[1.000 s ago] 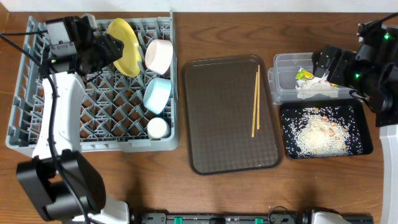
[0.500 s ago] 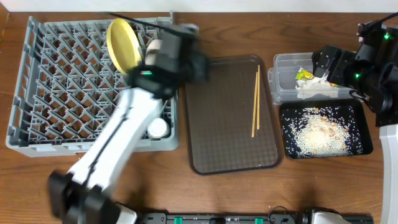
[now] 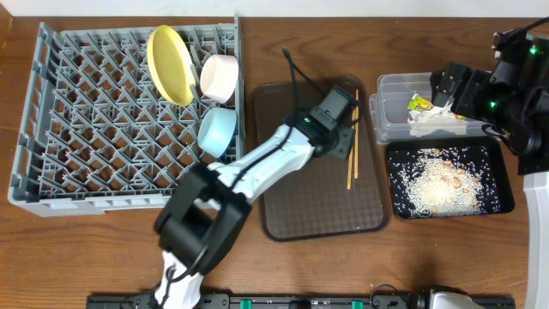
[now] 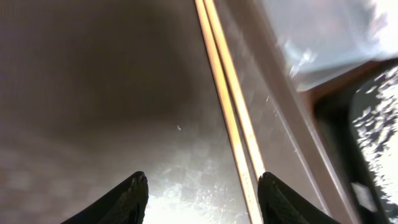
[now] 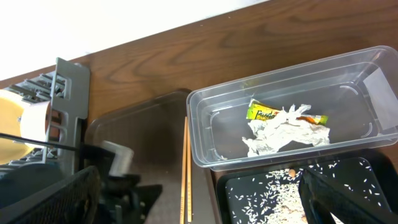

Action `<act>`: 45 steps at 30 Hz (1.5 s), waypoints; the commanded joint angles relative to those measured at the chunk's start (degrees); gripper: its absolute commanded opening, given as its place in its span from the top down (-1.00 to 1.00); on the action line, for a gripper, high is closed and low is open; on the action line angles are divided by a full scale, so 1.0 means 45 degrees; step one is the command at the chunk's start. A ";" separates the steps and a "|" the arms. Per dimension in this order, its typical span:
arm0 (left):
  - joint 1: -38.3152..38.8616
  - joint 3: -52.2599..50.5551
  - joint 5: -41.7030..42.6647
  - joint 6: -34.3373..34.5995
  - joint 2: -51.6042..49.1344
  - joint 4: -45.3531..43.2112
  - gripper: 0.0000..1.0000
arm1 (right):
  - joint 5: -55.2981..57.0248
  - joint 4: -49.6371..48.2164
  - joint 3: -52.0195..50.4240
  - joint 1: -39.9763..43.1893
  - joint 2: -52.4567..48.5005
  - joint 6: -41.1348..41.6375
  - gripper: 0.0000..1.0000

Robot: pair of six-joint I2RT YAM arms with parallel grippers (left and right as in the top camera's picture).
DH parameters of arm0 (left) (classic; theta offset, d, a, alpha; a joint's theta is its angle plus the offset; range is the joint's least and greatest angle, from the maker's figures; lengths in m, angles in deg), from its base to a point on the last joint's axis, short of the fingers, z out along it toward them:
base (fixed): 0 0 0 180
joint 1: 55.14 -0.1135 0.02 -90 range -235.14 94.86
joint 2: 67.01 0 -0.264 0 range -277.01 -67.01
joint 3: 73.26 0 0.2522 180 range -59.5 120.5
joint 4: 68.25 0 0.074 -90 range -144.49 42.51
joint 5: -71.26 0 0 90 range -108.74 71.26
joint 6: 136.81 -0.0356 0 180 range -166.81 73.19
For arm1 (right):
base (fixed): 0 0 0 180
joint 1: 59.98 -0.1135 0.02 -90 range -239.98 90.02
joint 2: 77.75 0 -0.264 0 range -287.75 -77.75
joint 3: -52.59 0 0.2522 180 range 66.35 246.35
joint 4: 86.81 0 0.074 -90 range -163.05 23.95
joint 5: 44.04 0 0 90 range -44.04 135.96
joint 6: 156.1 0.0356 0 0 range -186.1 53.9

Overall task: Sort waste into correct bins and load items into the dishwasher
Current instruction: 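Reach left gripper to a wooden chopstick on the brown tray, then grasp the chopstick with left gripper and lift it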

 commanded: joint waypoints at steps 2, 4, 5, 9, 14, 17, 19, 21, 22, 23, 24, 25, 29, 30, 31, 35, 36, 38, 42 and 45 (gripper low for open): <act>0.0277 0.1185 -0.0393 -0.0427 -0.0884 0.0792 -0.12 | 0.0083 0.0019 0.0078 0.0092 -0.0039 0.0112 -0.99; 0.0495 0.1549 -0.0903 -0.0646 -0.1044 0.1098 -0.12 | 0.0078 0.0019 0.0078 0.0092 -0.0039 0.0112 -0.99; 0.0593 0.1651 -0.1151 -0.0665 -0.1098 0.1185 -0.12 | 0.0083 0.0019 0.0078 0.0092 -0.0039 0.0112 -0.98; 0.0913 0.1705 -0.1399 -0.0758 -0.1355 0.1156 -0.13 | 0.0083 0.0019 0.0078 0.0092 -0.0039 0.0112 -0.99; 0.0928 0.1705 -0.1399 -0.0894 -0.1826 0.1137 -0.13 | 0.0083 0.0019 0.0078 0.0092 -0.0039 0.0112 -0.99; 0.0928 0.1705 -0.1399 -0.0957 -0.1933 0.1039 -0.12 | 0.0083 0.0019 0.0078 0.0092 -0.0039 0.0112 -0.98; 0.0928 0.1700 -0.1443 -0.0952 -0.1967 0.1001 -0.09 | 0.0083 0.0019 0.0078 0.0092 -0.0039 0.0112 -0.99; 0.0947 0.1700 -0.1433 -0.0942 -0.2050 0.0981 -0.04 | 0.0078 0.0019 0.0078 0.0092 -0.0039 0.0112 -0.99; 0.1005 0.1700 -0.1443 -0.0952 -0.2161 0.0923 -0.04 | 0.0083 0.0019 0.0078 0.0092 -0.0039 0.0112 -0.99; 0.1064 0.1700 -0.1443 -0.1010 -0.2263 0.0894 -0.04 | 0.0083 0.0019 0.0078 0.0092 -0.0039 0.0112 -0.99; 0.1151 0.1700 -0.1447 -0.1141 -0.2404 0.0840 -0.04 | 0.0083 0.0019 0.0078 0.0092 -0.0039 0.0112 -0.98; 0.1234 0.1700 -0.1520 -0.1258 -0.2589 0.0753 -0.04 | 0.0083 0.0019 0.0078 0.0092 -0.0039 0.0117 -0.98; 0.1549 0.1700 -0.2380 -0.1282 -0.2909 0.0661 -0.04 | 0.0083 0.0019 0.0078 0.0092 -0.0039 0.0112 -0.99; 0.1588 0.1700 -0.2540 -0.1282 -0.2909 0.0661 -0.05 | 0.0083 0.0019 0.0078 0.0092 -0.0039 0.0112 -0.98; 0.1627 0.1700 -0.2710 -0.1282 -0.2909 0.0661 -0.05 | 0.0078 0.0019 0.0078 0.0092 -0.0039 0.0112 -0.98; 0.1642 0.1700 -0.3045 -0.1277 -0.2909 0.0733 0.20 | 0.0083 0.0019 0.0078 0.0092 -0.0039 0.0112 -0.98; 0.1642 0.1705 -0.3201 -0.1277 -0.2909 0.0772 0.49 | 0.0083 0.0019 0.0078 0.0092 -0.0039 0.0112 -0.99; 0.1642 0.1715 -0.3478 -0.1273 -0.2895 0.0874 0.85 | 0.0078 0.0019 0.0078 0.0092 -0.0039 0.0112 -0.99; 0.1642 0.1943 -0.3424 -0.1268 -0.2467 0.1384 0.85 | 0.0083 0.0019 0.0078 0.0092 -0.0039 0.0112 -0.98; 0.1637 0.2001 -0.3356 -0.1282 -0.1569 0.1870 0.85 | 0.0083 0.0019 0.0078 0.0092 -0.0039 0.0112 -0.99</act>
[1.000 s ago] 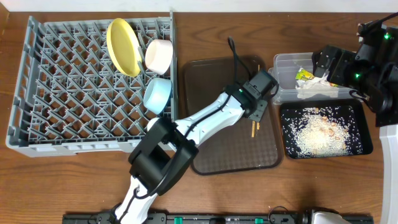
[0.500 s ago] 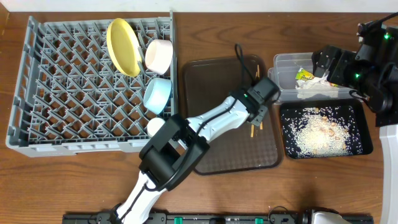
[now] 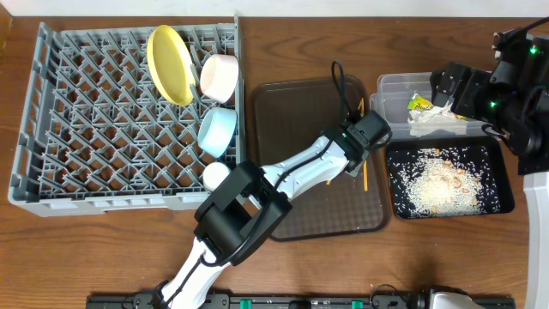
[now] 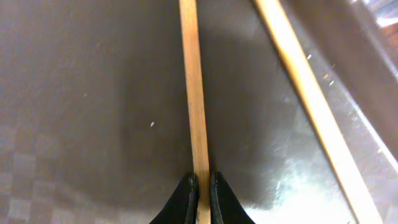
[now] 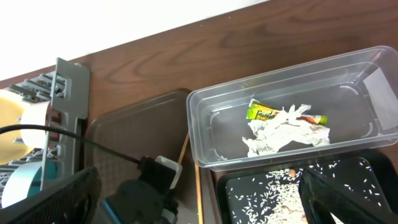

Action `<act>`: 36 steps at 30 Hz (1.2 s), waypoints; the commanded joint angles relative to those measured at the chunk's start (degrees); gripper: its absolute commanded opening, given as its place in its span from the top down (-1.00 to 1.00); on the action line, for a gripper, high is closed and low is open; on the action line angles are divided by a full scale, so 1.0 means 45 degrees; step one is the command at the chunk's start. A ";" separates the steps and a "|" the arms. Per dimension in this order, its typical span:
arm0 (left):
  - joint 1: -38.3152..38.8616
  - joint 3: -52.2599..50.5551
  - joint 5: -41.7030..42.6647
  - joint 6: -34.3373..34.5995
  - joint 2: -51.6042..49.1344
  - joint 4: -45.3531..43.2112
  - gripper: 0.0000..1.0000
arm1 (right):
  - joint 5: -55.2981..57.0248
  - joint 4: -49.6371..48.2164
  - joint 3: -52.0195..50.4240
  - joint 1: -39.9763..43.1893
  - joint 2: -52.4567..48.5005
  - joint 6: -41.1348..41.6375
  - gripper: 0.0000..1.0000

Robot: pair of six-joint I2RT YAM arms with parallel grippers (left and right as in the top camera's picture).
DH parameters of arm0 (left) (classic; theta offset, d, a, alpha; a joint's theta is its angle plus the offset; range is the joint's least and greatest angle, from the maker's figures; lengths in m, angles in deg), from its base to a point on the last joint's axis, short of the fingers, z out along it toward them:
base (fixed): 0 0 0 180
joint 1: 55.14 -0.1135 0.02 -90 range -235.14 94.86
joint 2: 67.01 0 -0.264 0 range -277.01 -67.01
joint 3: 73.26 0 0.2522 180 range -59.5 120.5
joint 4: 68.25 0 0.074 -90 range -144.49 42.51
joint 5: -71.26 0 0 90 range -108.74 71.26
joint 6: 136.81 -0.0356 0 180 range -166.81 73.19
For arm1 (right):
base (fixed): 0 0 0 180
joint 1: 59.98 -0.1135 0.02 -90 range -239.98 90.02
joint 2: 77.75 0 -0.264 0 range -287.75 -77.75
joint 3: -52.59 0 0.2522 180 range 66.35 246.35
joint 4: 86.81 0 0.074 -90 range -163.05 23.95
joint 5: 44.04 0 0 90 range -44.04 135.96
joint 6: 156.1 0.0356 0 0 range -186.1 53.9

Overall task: Sort waste into correct bins and load items into the dishwasher
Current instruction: 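Grasp the chopstick with left gripper and lift it, then insert the chopstick upright into the rack and release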

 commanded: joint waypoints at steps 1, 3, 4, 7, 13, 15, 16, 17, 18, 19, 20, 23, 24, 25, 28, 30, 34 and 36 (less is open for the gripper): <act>-0.0044 0.0238 -0.0136 -0.0136 0.1093 0.0554 0.85 | 0.0083 0.0019 0.0078 0.0092 -0.0039 0.0117 -0.99; -0.0189 0.0238 -0.0277 -0.0233 0.1904 0.1054 0.85 | 0.0078 0.0019 0.0078 0.0092 -0.0039 0.0112 -0.98; -0.0287 0.0238 -0.0398 -0.0233 0.2225 0.1263 0.85 | 0.0083 0.0019 0.0078 0.0092 -0.0039 0.0112 -0.99; -0.1107 0.0238 -0.0505 -0.0495 0.4085 0.2550 0.85 | 0.0083 0.0019 0.0078 0.0092 -0.0039 0.0112 -0.98; -0.4061 0.0233 -0.0505 -0.0515 0.7480 0.4862 0.85 | 0.0083 0.0019 0.0078 0.0092 -0.0039 0.0112 -0.98; -0.5095 0.0233 -0.0505 -0.0767 0.8014 0.5727 0.85 | 0.0078 0.0019 0.0078 0.0092 -0.0039 0.0112 -0.99; -0.5610 0.0233 -0.0510 -0.1015 0.8145 0.6222 0.85 | 0.0083 0.0019 0.0078 0.0092 -0.0039 0.0112 -0.99; -0.6076 0.0219 -0.0515 -0.1200 0.8170 0.6659 0.84 | 0.0083 0.0019 0.0078 0.0092 -0.0039 0.0112 -0.99; -0.6528 0.0209 -0.0515 -0.1248 0.8150 0.7087 0.85 | 0.0083 0.0019 0.0078 0.0092 -0.0039 0.0112 -0.99; -0.6858 0.0146 -0.0510 -0.1243 0.8082 0.7295 0.85 | 0.0078 0.0019 0.0078 0.0092 -0.0039 0.0112 -0.99; -0.7242 0.0000 -0.0505 -0.1243 0.8034 0.7456 0.85 | 0.0078 0.0019 0.0078 0.0092 -0.0039 0.0112 -0.99; -0.8165 -0.0748 -0.0510 -0.1491 0.7873 0.7427 0.85 | 0.0083 0.0019 0.0078 0.0092 -0.0039 0.0112 -0.98; -0.8500 -0.1098 -0.0520 -0.1729 0.7800 0.7368 0.85 | 0.0078 0.0019 0.0078 0.0092 -0.0039 0.0112 -0.99; -0.8777 -0.1341 -0.0520 -0.1919 0.7732 0.7363 0.85 | 0.0083 0.0019 0.0078 0.0092 -0.0039 0.0112 -0.99; -0.9719 -0.2055 -0.0500 -0.2050 0.7475 0.7344 0.85 | 0.0078 0.0019 0.0078 0.0092 -0.0039 0.0112 -0.98; -1.0331 -0.2550 -0.0355 -0.2273 0.7271 0.7242 0.85 | 0.0083 0.0019 0.0078 0.0092 -0.0039 0.0112 -0.99; -1.0482 -0.3084 -0.0350 -0.2992 0.7106 0.6975 0.85 | 0.0078 0.0019 0.0078 0.0092 -0.0039 0.0112 -0.98; -1.0472 -0.3220 -0.0350 -0.3157 0.7096 0.6887 0.85 | 0.0083 0.0019 0.0078 0.0092 -0.0039 0.0112 -0.98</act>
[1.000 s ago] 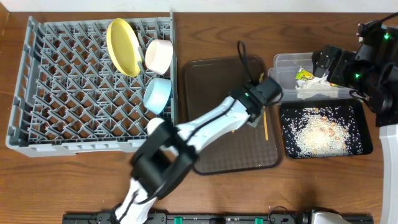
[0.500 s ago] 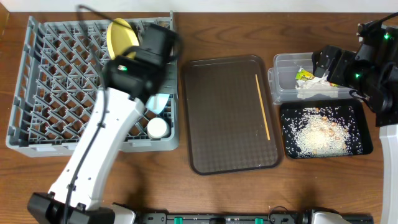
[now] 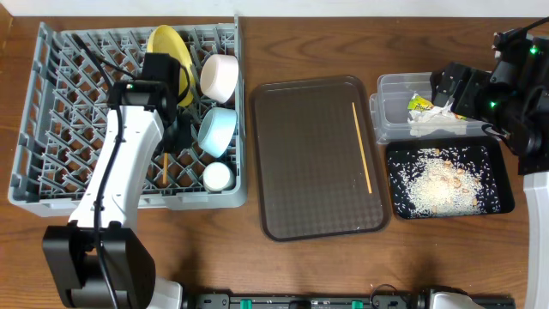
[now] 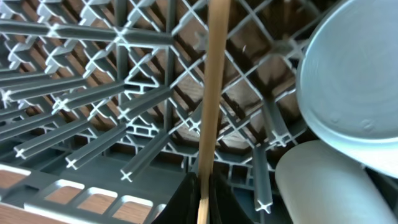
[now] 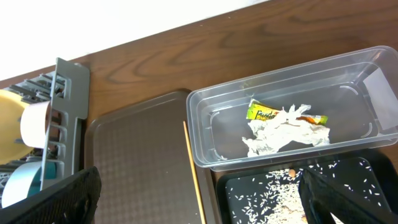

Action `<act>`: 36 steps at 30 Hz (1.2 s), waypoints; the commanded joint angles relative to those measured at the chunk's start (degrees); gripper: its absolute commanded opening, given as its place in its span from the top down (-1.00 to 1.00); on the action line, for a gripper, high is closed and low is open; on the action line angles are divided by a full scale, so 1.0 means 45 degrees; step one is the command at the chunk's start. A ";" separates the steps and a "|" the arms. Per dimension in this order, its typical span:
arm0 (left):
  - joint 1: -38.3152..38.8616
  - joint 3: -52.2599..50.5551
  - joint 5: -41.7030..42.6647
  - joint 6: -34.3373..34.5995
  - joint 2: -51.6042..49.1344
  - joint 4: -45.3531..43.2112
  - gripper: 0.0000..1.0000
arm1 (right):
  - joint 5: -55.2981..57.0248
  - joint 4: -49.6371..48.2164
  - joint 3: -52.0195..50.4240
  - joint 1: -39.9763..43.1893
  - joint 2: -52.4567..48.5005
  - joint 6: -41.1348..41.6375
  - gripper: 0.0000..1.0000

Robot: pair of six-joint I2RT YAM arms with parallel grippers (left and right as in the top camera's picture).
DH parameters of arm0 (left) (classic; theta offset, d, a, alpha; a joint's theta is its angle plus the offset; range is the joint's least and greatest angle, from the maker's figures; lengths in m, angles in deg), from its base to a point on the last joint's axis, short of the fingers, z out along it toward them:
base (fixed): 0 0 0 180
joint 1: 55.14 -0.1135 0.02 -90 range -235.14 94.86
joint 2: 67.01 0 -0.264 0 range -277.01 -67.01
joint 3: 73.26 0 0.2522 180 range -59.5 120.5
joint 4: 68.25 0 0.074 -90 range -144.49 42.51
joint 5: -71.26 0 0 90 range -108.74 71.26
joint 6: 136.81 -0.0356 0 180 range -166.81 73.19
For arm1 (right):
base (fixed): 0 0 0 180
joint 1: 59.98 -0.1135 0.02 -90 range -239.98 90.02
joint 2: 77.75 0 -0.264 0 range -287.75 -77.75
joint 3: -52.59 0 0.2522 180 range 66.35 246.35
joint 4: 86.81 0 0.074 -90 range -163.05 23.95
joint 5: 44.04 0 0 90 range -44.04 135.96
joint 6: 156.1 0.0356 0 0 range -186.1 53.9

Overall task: Sort waste into correct bins and load items into the dishwasher
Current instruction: 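Insert the chopstick upright into the rack and release, then reach left gripper to the second chopstick and grasp it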

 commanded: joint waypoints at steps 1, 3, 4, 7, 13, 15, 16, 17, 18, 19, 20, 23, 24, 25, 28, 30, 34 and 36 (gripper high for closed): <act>-0.0005 -0.0301 -0.0015 -0.0729 -0.0141 -0.0165 0.85 | 0.0078 0.0024 0.0078 0.0092 -0.0039 0.0112 -0.98; -0.0005 -0.0330 -0.0015 -0.0719 -0.0141 -0.0223 0.66 | 0.0073 0.0024 0.0078 0.0092 -0.0039 0.0112 -0.99; -0.0005 -0.0330 -0.0010 -0.0714 -0.0141 -0.0233 0.29 | 0.0073 0.0024 0.0078 0.0092 -0.0039 0.0112 -0.99; -0.0005 -0.0306 0.0117 -0.0709 -0.0141 -0.0374 0.09 | 0.0078 0.0024 0.0078 0.0092 -0.0039 0.0112 -0.98; 0.0719 0.1486 0.3657 -0.0515 -0.0010 -0.0495 0.10 | 0.0078 0.0024 0.0078 0.0092 -0.0039 0.0112 -0.99; 0.1753 0.1821 0.5552 0.0044 -0.0010 -0.1642 0.09 | 0.0078 0.0024 0.0078 0.0092 -0.0039 0.0112 -0.98; 0.2132 0.1812 0.5979 0.0301 -0.0024 -0.2127 0.09 | 0.0078 0.0024 0.0078 0.0092 -0.0039 0.0112 -0.99; 0.3599 0.1792 0.6067 0.1234 -0.0359 -0.3585 0.08 | 0.0078 0.0024 0.0078 0.0092 -0.0039 0.0112 -0.99; 0.4027 0.1792 0.5916 0.1588 -0.0534 -0.3939 0.07 | 0.0073 0.0024 0.0078 0.0092 -0.0039 0.0112 -0.99; 0.4687 0.1792 0.5552 0.2191 -0.0865 -0.4464 0.07 | 0.0078 0.0024 0.0078 0.0092 -0.0039 0.0112 -0.98; 0.5255 0.1792 0.5163 0.2744 -0.1248 -0.4915 0.07 | 0.0078 0.0024 0.0078 0.0092 -0.0039 0.0112 -0.98; 0.6649 0.1792 0.3949 0.3959 -0.2443 -0.5965 0.07 | 0.0078 0.0024 0.0078 0.0092 -0.0039 0.0112 -0.99; 0.7320 0.1792 0.3473 0.4643 -0.3133 -0.6562 0.08 | 0.0073 0.0024 0.0078 0.0092 -0.0039 0.0112 -0.98; 0.7616 0.1792 0.3293 0.4925 -0.3473 -0.6892 0.08 | 0.0073 0.0024 0.0078 0.0092 -0.0039 0.0112 -0.99; 0.8689 0.1792 0.2351 0.5275 -0.4721 -0.8136 0.07 | 0.0073 0.0024 0.0078 0.0092 -0.0039 0.0112 -0.98; 0.9194 0.1792 0.1540 0.5396 -0.5202 -0.8544 0.07 | 0.0078 0.0024 0.0078 0.0092 -0.0039 0.0112 -0.99; 0.9768 0.1792 0.0763 0.5353 -0.5625 -0.9156 0.03 | 0.0078 0.0024 0.0078 0.0092 -0.0039 0.0112 -0.99; 1.0010 0.1792 0.0733 0.4935 -0.5882 -0.9588 0.00 | 0.0078 0.0024 0.0078 0.0092 -0.0039 0.0112 -0.98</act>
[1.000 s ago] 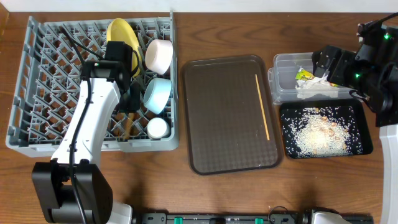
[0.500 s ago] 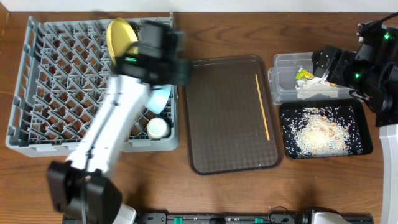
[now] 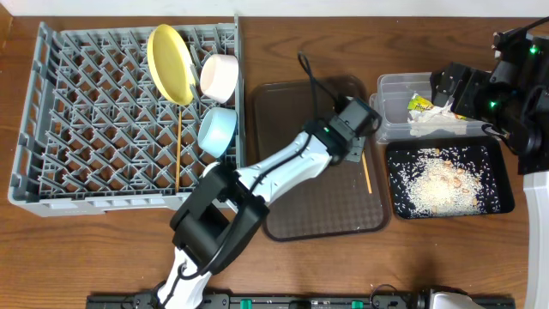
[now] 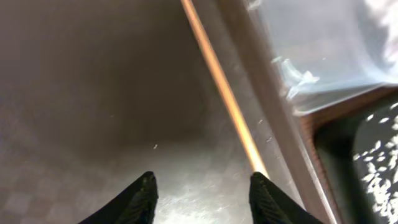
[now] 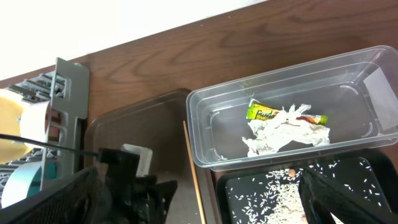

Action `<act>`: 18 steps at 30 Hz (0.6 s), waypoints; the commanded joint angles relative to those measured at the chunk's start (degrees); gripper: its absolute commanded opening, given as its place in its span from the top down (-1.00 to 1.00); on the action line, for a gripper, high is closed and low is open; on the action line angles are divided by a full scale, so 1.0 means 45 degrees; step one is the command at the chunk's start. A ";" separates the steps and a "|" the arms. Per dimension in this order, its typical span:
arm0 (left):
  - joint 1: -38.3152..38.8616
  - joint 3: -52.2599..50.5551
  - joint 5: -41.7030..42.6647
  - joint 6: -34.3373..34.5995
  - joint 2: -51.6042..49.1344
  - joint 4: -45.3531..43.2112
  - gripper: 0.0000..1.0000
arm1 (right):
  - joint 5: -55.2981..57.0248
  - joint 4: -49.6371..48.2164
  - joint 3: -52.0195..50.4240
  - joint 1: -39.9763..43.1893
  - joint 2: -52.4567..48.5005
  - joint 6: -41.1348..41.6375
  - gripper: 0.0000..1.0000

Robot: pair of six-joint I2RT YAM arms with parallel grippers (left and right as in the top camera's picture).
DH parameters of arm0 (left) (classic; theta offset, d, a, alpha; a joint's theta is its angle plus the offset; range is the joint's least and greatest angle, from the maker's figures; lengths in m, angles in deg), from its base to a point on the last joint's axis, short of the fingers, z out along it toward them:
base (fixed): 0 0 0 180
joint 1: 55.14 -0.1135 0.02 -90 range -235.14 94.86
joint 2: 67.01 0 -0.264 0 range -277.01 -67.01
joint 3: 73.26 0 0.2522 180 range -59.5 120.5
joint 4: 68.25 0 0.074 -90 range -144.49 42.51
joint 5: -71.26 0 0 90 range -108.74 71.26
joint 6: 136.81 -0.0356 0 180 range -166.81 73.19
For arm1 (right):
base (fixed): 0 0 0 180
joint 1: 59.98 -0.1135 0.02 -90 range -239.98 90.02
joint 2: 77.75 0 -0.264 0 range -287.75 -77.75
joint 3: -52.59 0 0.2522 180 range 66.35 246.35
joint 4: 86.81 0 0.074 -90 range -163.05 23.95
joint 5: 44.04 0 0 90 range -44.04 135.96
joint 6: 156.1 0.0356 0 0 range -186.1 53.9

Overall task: Sort waste into correct bins and load items into the dishwasher
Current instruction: 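Reach left gripper to the second chopstick and grasp it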

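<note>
One wooden chopstick (image 3: 178, 154) lies in the grey dish rack (image 3: 77, 129), left of the blue bowl (image 3: 217, 130). The other chopstick (image 4: 221, 93) lies along the right side of the brown tray (image 3: 283, 112), beside the clear bin. My left gripper (image 4: 202, 190) hangs open low over the tray. Its right finger (image 4: 268, 199) is at the near end of that chopstick, and nothing is between the fingers. My right gripper (image 3: 450, 86) hovers open over the clear waste bin (image 3: 429, 107), holding nothing.
A yellow plate (image 3: 170, 53) and a cream bowl (image 3: 219, 75) stand in the rack's right columns. The clear bin holds crumpled paper and a wrapper (image 5: 267, 114). A black tray of spilled rice (image 3: 442, 178) sits in front of the bin.
The left gripper was shut on a chopstick over the rack. That chopstick now lies in the rack, and the gripper is open over the tray by the remaining chopstick.
The left gripper hung open over two chopsticks on the tray, then was shut on one of them there. It then held that chopstick in the rack. Now the chopstick lies in the rack and the gripper is open at the second one. The right arm stayed still.
</note>
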 commanded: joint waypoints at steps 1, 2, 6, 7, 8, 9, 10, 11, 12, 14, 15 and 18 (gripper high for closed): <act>0.0238 0.0039 -0.0845 -0.0194 -0.0452 -0.0525 0.00 | 0.0078 0.0015 0.0078 0.0092 -0.0024 0.0112 -0.99; 0.0306 0.0039 -0.0840 -0.0243 -0.0665 -0.0709 -0.01 | 0.0078 0.0015 0.0078 0.0092 -0.0024 0.0112 -0.98; 0.0364 0.0044 -0.0831 -0.0661 -0.1001 -0.0986 0.12 | 0.0073 0.0015 0.0078 0.0092 -0.0024 0.0112 -0.99; 0.0379 0.0044 -0.0831 -0.0801 -0.1001 -0.0991 0.17 | 0.0078 0.0015 0.0078 0.0092 -0.0024 0.0112 -0.99; 0.0442 0.0044 -0.0831 -0.1049 -0.1001 -0.1039 0.18 | 0.0078 0.0015 0.0078 0.0092 -0.0024 0.0112 -0.98; 0.0593 0.0044 -0.0835 -0.1452 -0.1005 -0.1141 0.17 | 0.0078 0.0015 0.0078 0.0092 -0.0024 0.0112 -0.98; 0.0709 0.0044 -0.0840 -0.1710 -0.1005 -0.1239 0.17 | 0.0078 0.0015 0.0078 0.0092 -0.0024 0.0112 -0.99; 0.0869 0.0044 -0.0845 -0.2069 -0.1005 -0.1379 0.18 | 0.0078 0.0015 0.0078 0.0092 -0.0024 0.0112 -0.99; 0.0962 0.0044 -0.0855 -0.2249 -0.1005 -0.1462 0.17 | 0.0078 0.0015 0.0078 0.0092 -0.0024 0.0112 -0.99; 0.1209 0.0053 -0.1195 -0.2448 -0.1005 -0.1579 0.17 | 0.0078 0.0015 0.0078 0.0092 -0.0024 0.0112 -0.99; 0.1253 0.0053 -0.1190 -0.2511 -0.1005 -0.1637 0.16 | 0.0078 0.0015 0.0078 0.0092 -0.0024 0.0112 -0.99; 0.1355 0.0053 -0.1365 -0.2531 -0.1069 -0.1719 0.16 | 0.0078 0.0015 0.0078 0.0092 -0.0024 0.0112 -0.99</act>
